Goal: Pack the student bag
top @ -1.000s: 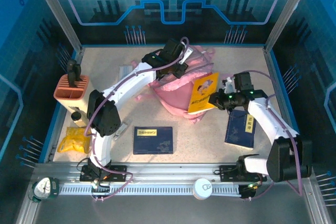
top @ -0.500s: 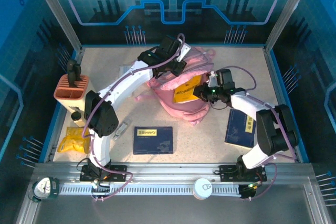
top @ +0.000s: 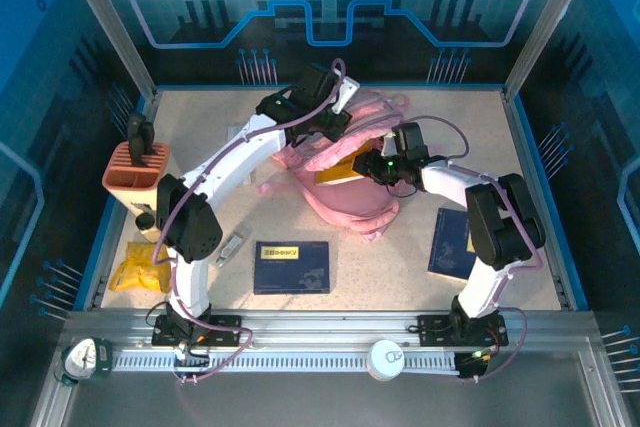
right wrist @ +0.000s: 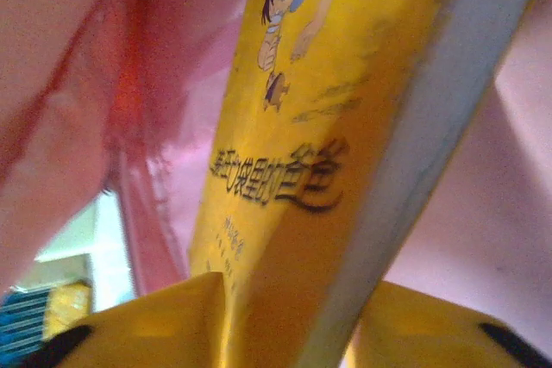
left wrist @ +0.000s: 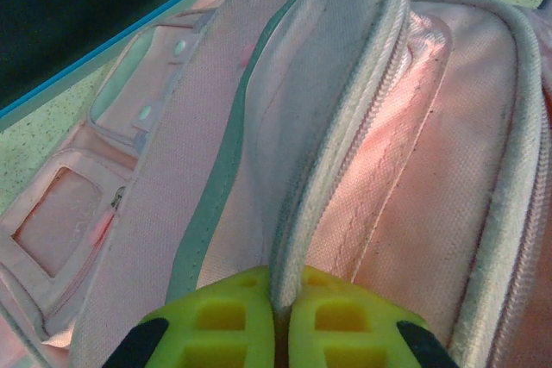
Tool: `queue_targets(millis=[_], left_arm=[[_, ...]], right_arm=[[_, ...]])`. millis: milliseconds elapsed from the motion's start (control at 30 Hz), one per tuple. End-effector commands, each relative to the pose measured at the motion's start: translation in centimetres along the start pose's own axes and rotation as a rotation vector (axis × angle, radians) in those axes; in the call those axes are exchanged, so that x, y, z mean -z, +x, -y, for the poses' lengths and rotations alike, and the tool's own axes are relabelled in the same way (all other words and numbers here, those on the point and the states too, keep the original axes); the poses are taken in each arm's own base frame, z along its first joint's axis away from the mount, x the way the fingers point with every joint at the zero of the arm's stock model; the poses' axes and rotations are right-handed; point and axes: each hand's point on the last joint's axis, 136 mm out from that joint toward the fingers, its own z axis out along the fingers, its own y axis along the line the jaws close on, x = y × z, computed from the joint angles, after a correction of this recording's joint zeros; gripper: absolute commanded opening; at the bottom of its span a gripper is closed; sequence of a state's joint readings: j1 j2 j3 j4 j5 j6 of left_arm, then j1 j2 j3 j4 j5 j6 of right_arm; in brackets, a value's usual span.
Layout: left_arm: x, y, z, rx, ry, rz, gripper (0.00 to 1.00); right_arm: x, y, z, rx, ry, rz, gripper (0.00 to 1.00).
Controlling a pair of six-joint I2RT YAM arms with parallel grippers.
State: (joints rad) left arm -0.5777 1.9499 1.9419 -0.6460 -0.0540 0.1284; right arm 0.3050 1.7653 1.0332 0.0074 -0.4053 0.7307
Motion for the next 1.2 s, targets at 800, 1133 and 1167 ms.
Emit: queue_targets(millis=[800, 1133, 1167], left_arm=[[4.8, -4.9, 0.6, 0.030, 0.076, 0.210, 0.00], [5.5, -5.2, 0.3, 0.027, 0.083, 0.224, 0.00], [5.4, -5.2, 0.3, 0.027, 0.084, 0.224, 0.00]], right_arm=[[-0.7, 4.9, 2.1, 0.161, 0.320, 0.047, 0.00], [0.1, -1.0, 4.0, 0.176, 0.354, 0.144, 0.00], [0.2, -1.2, 4.1, 0.186, 0.367, 0.149, 0.01]])
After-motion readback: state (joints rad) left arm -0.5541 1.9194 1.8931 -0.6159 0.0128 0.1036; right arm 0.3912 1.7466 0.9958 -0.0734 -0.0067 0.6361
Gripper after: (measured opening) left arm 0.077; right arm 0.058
